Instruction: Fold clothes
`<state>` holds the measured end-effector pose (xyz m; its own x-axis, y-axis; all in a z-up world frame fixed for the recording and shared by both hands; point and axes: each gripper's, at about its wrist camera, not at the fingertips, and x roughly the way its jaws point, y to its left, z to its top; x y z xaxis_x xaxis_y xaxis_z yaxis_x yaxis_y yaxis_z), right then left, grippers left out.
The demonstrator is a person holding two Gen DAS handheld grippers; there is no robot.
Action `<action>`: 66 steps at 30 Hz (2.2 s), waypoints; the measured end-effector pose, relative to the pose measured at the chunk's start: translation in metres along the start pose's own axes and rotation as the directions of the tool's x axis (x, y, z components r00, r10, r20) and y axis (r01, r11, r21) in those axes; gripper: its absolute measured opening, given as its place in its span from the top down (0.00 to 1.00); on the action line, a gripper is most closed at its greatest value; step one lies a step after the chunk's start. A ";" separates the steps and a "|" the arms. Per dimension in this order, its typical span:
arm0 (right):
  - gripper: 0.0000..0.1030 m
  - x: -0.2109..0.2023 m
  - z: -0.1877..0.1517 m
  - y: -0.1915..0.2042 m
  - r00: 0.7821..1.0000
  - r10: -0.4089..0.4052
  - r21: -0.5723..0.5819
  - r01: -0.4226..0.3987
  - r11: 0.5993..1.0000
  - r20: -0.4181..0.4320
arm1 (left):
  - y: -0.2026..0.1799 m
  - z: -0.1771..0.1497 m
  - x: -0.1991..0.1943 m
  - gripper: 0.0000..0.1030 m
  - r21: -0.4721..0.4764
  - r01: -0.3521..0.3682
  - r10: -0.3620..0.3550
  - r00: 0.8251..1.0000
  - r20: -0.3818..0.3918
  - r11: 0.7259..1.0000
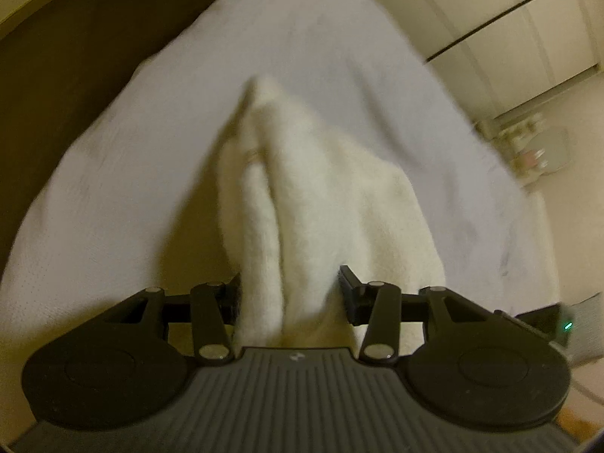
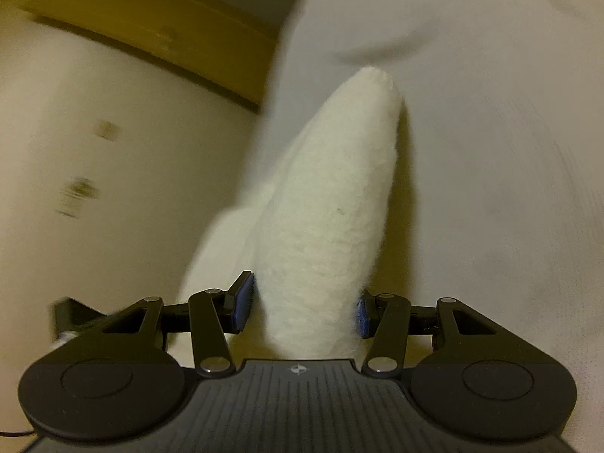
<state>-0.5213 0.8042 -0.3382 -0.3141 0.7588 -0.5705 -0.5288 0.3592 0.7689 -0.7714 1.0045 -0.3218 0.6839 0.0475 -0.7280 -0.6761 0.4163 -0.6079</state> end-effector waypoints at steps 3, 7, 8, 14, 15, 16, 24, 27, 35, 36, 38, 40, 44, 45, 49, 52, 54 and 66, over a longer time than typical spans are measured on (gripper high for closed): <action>0.46 0.016 -0.007 -0.004 0.996 -0.075 -0.020 0.074 0.997 -0.043 | 0.010 -0.003 0.007 0.58 0.001 0.009 -0.009 1.000 0.002 1.000; 0.46 0.013 -0.003 0.001 0.992 -0.102 -0.054 0.098 0.994 -0.080 | 0.003 -0.003 0.009 0.58 0.038 -0.015 0.016 1.000 -0.013 0.999; 0.46 0.011 -0.002 0.002 0.989 -0.115 -0.075 0.108 0.991 -0.093 | 0.000 -0.001 0.010 0.58 0.046 -0.022 0.022 1.000 -0.019 0.999; 0.33 0.008 0.012 0.027 0.951 -0.275 -0.168 0.251 0.953 -0.142 | 0.006 -0.002 -0.023 0.56 0.047 -0.130 0.130 0.992 0.003 0.990; 0.31 0.005 0.014 0.036 0.940 -0.311 -0.208 0.280 0.937 -0.137 | 0.000 -0.005 -0.035 0.61 0.046 -0.169 0.168 0.985 0.029 0.985; 0.30 -0.002 0.014 0.047 0.929 -0.354 -0.270 0.315 0.910 -0.111 | -0.007 -0.010 -0.051 0.62 0.047 -0.219 0.216 0.974 0.063 0.975; 0.64 -0.056 -0.038 0.088 0.892 -0.442 -0.573 0.313 0.757 -0.097 | -0.089 -0.085 -0.111 0.96 0.268 -0.391 0.355 0.918 0.174 0.881; 0.76 -0.043 -0.060 0.096 0.874 -0.473 -0.630 0.306 0.714 -0.111 | -0.089 -0.098 -0.095 0.97 0.277 -0.422 0.390 0.906 0.166 0.863; 0.81 -0.002 -0.075 0.086 0.846 -0.514 -0.682 0.292 0.671 -0.143 | -0.041 -0.087 -0.060 0.98 0.176 -0.446 0.432 0.895 0.110 0.878; 0.81 0.002 -0.075 0.085 0.843 -0.516 -0.684 0.290 0.670 -0.148 | -0.034 -0.085 -0.057 0.98 0.163 -0.441 0.429 0.897 0.103 0.883; 0.81 0.010 -0.076 0.081 0.838 -0.523 -0.688 0.287 0.667 -0.158 | -0.022 -0.083 -0.051 0.97 0.138 -0.433 0.423 0.901 0.093 0.891; 0.80 0.023 -0.076 0.080 0.826 -0.539 -0.701 0.287 0.653 -0.164 | -0.016 -0.081 -0.045 0.97 0.135 -0.433 0.424 0.901 0.095 0.891; 0.78 0.028 -0.068 0.084 0.808 -0.555 -0.697 0.283 0.659 -0.196 | -0.012 -0.078 -0.041 0.97 0.140 -0.437 0.428 0.899 0.092 0.888; 0.78 0.028 -0.065 0.086 0.804 -0.558 -0.694 0.282 0.663 -0.206 | -0.012 -0.077 -0.043 0.97 0.134 -0.435 0.427 0.900 0.085 0.890; 0.78 0.027 -0.055 0.093 0.789 -0.565 -0.680 0.278 0.678 -0.241 | -0.025 -0.071 -0.058 0.98 0.130 -0.417 0.410 0.909 0.072 0.900; 0.77 0.010 -0.041 0.103 0.824 -0.523 -0.651 0.278 0.706 -0.216 | -0.042 -0.068 -0.076 0.97 0.163 -0.387 0.374 0.922 0.103 0.908; 0.77 0.003 -0.031 0.110 0.847 -0.497 -0.634 0.282 0.720 -0.188 | -0.050 -0.063 -0.080 0.97 0.195 -0.368 0.351 0.929 0.120 0.909; 0.77 0.069 -0.013 0.088 0.819 -0.556 -0.635 0.355 0.686 -0.144 | -0.011 -0.041 -0.033 0.74 0.238 -0.414 0.398 0.910 0.112 0.879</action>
<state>-0.5995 0.8815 -0.3141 -0.0762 0.3433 -0.9361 -0.9750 0.1711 0.1421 -0.7976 0.9614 -0.3038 0.3841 0.3111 -0.8693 -0.8118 0.5623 -0.1575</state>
